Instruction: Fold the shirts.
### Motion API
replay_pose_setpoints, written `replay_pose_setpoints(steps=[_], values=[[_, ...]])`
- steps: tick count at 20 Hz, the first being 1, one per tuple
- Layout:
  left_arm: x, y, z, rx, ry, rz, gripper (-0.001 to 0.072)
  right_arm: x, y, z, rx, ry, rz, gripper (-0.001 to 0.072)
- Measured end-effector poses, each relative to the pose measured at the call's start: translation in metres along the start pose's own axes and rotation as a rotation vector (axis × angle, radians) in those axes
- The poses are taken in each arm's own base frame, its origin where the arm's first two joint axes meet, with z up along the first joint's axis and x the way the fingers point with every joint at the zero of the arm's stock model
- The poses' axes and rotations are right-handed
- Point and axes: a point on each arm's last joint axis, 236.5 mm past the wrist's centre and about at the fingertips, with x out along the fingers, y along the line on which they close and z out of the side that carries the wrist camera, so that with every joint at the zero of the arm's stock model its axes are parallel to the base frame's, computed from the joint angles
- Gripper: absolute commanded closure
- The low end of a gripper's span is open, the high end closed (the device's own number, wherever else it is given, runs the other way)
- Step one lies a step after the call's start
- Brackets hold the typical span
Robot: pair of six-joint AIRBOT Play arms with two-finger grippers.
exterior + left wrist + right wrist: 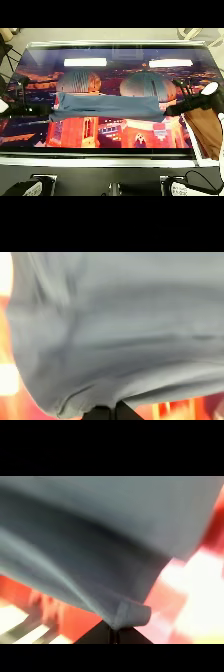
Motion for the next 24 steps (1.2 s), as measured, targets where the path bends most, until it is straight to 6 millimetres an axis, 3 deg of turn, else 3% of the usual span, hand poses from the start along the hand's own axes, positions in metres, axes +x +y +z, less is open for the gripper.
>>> replay_pose_setpoints(steps=[3,6,9,12,13,14,15,18,21,24], values=[[0.014,0.009,0.037,-0.003,-0.016,0.016,0.0686,0.009,-0.014,0.041,-0.037,-0.048,-0.049,0.0692],[0.048,0.023,0.065,-0.019,0.023,0.019,0.0684,0.034,-0.03,0.073,-0.026,-0.082,-0.079,0.0691],[0.085,0.035,0.081,-0.033,0.076,0.013,0.0684,0.056,-0.044,0.089,0.019,-0.106,-0.094,0.0689],[0.117,0.04,0.084,-0.042,0.126,0.001,0.0666,0.073,-0.052,0.094,0.047,-0.113,-0.098,0.0657],[0.125,0.04,0.082,-0.044,0.142,-0.002,0.0527,0.077,-0.055,0.095,0.056,-0.115,-0.099,0.048],[0.133,0.039,0.08,-0.045,0.155,-0.009,0.0281,0.08,-0.058,0.096,0.06,-0.119,-0.104,0.018],[0.136,0.039,0.08,-0.048,0.164,-0.013,0.014,0.081,-0.059,0.098,0.065,-0.124,-0.101,-0.0002],[0.126,0.04,0.086,-0.056,0.168,-0.023,0.0132,0.068,-0.057,0.099,0.052,-0.135,-0.079,0.0001],[0.096,0.041,0.101,-0.063,0.123,-0.028,0.0132,0.058,-0.069,0.084,0.084,-0.112,-0.051,0.0001],[0.069,0.023,0.115,-0.062,0.068,-0.07,0.0133,0.074,-0.061,0.065,0.149,-0.053,0.06,0.0006]])
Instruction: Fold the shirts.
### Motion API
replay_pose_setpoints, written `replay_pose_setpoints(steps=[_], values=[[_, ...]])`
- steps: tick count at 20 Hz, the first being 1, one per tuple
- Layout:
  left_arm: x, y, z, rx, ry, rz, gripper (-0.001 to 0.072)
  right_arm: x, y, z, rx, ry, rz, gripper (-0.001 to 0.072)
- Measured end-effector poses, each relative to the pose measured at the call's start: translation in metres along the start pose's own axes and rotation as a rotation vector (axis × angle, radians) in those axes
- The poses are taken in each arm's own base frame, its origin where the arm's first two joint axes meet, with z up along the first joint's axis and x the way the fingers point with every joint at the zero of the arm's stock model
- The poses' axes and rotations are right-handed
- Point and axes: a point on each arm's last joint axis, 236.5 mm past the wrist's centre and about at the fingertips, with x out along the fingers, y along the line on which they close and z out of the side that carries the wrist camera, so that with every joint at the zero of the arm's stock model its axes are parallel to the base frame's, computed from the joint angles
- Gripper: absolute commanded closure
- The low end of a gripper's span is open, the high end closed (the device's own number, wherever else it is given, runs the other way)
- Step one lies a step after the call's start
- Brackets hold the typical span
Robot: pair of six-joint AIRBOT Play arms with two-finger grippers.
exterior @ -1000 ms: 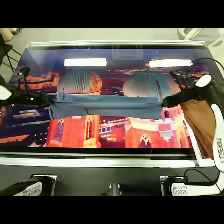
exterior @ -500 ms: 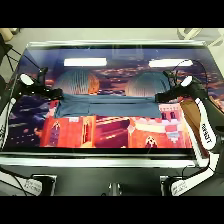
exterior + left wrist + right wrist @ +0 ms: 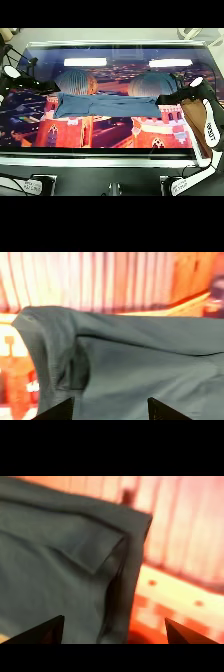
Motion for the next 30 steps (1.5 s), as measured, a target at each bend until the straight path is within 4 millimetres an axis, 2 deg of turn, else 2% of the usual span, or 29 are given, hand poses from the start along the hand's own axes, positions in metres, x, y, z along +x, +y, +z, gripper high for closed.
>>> replay_pose_setpoints(steps=[2,3,4,5,6,7,8,10,12,15,18,22,24,27,29,30], values=[[-0.012,-0.02,0.004,0.012,-0.025,-0.039,0.0192,0.013,0.01,-0.006,0.04,0.024,0.076,0.0048],[-0.014,-0.03,0.004,0.019,-0.03,-0.058,0.0192,0.02,0.019,-0.007,0.054,0.035,0.117,0.0133],[-0.015,-0.04,0.004,0.028,-0.03,-0.076,0.0194,0.026,0.026,-0.007,0.071,0.042,0.145,0.0305],[-0.014,-0.049,0.003,0.039,-0.028,-0.089,0.0198,0.031,0.029,-0.009,0.076,0.054,0.15,0.0644],[-0.013,-0.056,0.001,0.048,-0.024,-0.1,0.0304,0.036,0.032,-0.011,0.082,0.067,0.155,0.069],[-0.011,-0.063,0.0,0.058,-0.019,-0.11,0.0625,0.037,0.036,-0.012,0.082,0.075,0.161,0.069],[-0.008,-0.071,-0.003,0.071,-0.012,-0.119,0.0684,0.034,0.041,-0.006,0.076,0.059,0.172,0.0691],[0.002,-0.088,-0.007,0.1,0.003,-0.138,0.0684,0.017,0.057,0.007,0.039,0.011,0.189,0.0691],[0.019,-0.106,-0.01,0.124,0.009,-0.157,0.0684,-0.014,0.08,0.024,-0.014,-0.063,0.197,0.069],[0.056,-0.155,-0.018,0.11,0.027,-0.265,0.0684,-0.061,0.119,0.039,-0.11,-0.154,0.194,0.069],[0.1,-0.215,-0.045,0.05,0.101,-0.41,0.0684,-0.112,0.164,0.043,-0.207,-0.238,0.201,0.069],[0.145,-0.28,-0.086,-0.024,0.185,-0.534,0.0684,-0.175,0.213,0.035,-0.286,-0.345,0.208,0.0689],[0.162,-0.311,-0.103,-0.069,0.197,-0.581,0.0684,-0.198,0.231,0.027,-0.32,-0.377,0.212,0.0688],[0.177,-0.358,-0.121,-0.159,0.19,-0.65,0.0685,-0.219,0.249,0.017,-0.348,-0.406,0.218,0.0688],[0.181,-0.374,-0.127,-0.188,0.183,-0.675,0.0686,-0.226,0.253,0.017,-0.349,-0.427,0.212,0.0688],[0.181,-0.375,-0.125,-0.19,0.174,-0.683,0.0686,-0.228,0.253,0.02,-0.348,-0.443,0.209,0.0688]])
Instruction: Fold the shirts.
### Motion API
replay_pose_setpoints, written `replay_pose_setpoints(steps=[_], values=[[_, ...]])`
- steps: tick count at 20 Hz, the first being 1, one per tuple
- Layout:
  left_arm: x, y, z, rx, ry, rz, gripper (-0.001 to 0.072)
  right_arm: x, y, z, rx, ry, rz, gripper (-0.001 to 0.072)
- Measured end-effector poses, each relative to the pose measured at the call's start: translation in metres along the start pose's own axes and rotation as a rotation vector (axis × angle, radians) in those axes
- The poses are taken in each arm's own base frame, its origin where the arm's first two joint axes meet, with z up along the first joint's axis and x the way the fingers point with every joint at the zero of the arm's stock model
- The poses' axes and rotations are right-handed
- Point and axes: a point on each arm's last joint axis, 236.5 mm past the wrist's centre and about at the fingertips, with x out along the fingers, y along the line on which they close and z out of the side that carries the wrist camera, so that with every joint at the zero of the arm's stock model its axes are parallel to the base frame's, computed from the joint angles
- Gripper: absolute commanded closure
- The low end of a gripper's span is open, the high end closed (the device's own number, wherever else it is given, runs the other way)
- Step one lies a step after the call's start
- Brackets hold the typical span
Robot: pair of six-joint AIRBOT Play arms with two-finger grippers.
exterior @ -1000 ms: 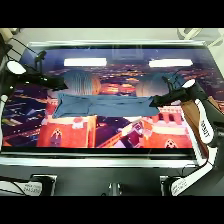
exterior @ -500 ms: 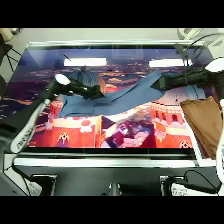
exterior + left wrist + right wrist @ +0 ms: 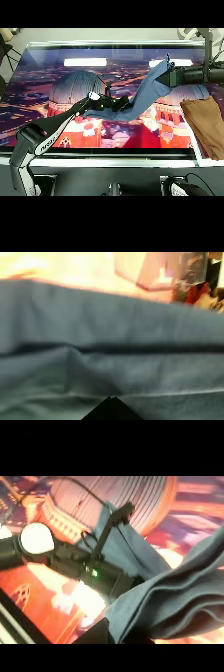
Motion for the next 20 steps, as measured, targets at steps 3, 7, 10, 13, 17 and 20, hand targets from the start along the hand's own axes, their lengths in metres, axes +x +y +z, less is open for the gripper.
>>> replay_pose_setpoints(steps=[3,7,10,13,17,20], values=[[-0.027,-0.005,0.025,0.037,-0.028,-0.029,0.0686,0.005,-0.005,0.01,0.018,-0.041,0.0,0.0688],[-0.128,-0.02,0.078,0.23,-0.108,0.029,0.0685,0.049,0.004,0.021,0.033,-0.06,0.069,0.0688],[-0.235,-0.03,0.111,0.372,-0.22,0.153,0.0685,0.109,0.024,0.02,0.037,-0.046,0.14,0.0688],[-0.343,-0.051,0.126,0.452,-0.377,0.255,0.0685,0.187,0.053,0.005,0.063,-0.014,0.217,0.0688],[-0.43,-0.086,0.112,0.524,-0.518,0.325,0.0685,0.281,0.084,-0.037,0.164,0.04,0.294,0.0065],[-0.443,-0.094,0.09,0.546,-0.493,0.349,0.0684,0.317,0.08,-0.054,0.216,0.04,0.283,0.0043]])
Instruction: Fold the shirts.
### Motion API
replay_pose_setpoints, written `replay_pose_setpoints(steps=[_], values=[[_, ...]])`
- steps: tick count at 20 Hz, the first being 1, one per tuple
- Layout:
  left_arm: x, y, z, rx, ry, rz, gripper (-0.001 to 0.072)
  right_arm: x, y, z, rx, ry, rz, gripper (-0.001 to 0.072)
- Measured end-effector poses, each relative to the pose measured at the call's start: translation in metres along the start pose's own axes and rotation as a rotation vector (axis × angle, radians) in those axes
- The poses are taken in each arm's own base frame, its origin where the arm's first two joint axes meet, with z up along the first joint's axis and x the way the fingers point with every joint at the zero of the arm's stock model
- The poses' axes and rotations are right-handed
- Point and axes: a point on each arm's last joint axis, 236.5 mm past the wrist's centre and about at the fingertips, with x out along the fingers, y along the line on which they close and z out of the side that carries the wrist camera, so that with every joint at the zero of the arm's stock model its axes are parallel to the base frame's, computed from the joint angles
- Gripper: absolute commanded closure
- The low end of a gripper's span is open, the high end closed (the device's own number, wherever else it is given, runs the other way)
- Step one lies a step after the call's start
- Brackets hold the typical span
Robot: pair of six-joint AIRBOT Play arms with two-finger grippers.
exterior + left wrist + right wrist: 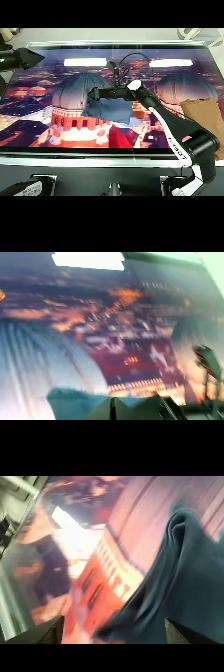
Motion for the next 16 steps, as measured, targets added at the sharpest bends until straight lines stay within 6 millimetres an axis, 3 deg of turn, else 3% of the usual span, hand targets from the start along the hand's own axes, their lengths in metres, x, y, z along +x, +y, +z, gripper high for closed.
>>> replay_pose_setpoints(steps=[3,6,10,13,16], values=[[-0.005,0.001,-0.016,0.016,0.054,0.014,0.0685,-0.014,-0.018,0.003,-0.018,0.011,-0.004,0.0042],[-0.004,0.01,-0.032,0.022,0.101,0.035,0.0685,-0.065,-0.054,-0.005,-0.067,0.127,-0.074,0.0042],[0.001,0.019,-0.046,0.023,0.138,0.049,0.0685,-0.144,-0.137,-0.066,0.017,0.4,-0.301,0.0042],[0.004,0.023,-0.05,0.021,0.144,0.056,0.0684,-0.152,-0.154,-0.103,0.143,0.454,-0.311,0.004],[0.005,0.025,-0.051,0.018,0.146,0.059,0.0685,-0.128,-0.155,-0.116,0.207,0.425,-0.281,0.0043]])
